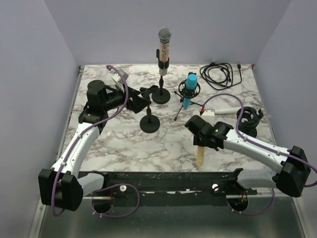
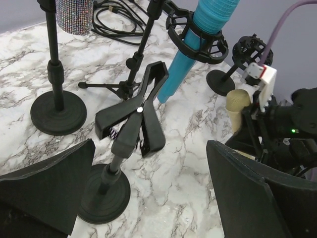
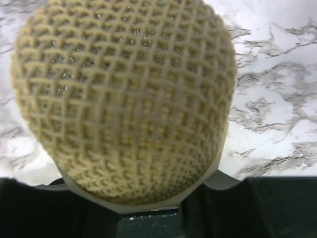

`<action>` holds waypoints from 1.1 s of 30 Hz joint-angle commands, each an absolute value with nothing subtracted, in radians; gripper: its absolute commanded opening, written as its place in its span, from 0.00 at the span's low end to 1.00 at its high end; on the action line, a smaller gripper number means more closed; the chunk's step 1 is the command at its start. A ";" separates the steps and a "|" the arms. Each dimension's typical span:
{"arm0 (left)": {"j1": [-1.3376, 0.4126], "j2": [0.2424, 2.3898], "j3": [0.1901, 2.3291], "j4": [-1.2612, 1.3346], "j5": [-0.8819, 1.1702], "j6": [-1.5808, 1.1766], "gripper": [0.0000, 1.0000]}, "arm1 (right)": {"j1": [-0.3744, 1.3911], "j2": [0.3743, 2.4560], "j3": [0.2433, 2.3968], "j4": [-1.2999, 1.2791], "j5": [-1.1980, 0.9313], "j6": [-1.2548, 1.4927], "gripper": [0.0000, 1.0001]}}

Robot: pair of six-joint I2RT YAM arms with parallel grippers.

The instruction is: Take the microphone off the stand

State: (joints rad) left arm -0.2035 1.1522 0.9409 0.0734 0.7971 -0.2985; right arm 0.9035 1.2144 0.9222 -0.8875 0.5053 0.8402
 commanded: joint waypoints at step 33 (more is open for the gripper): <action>-0.134 1.357 1.198 0.021 0.952 -0.531 0.79 | 0.715 1.443 0.791 -0.541 0.449 0.699 0.61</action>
State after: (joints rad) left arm -0.1368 1.3460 1.2003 0.0246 0.9176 -0.5491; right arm 0.7197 1.4643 0.7967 -0.5789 0.4614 0.7238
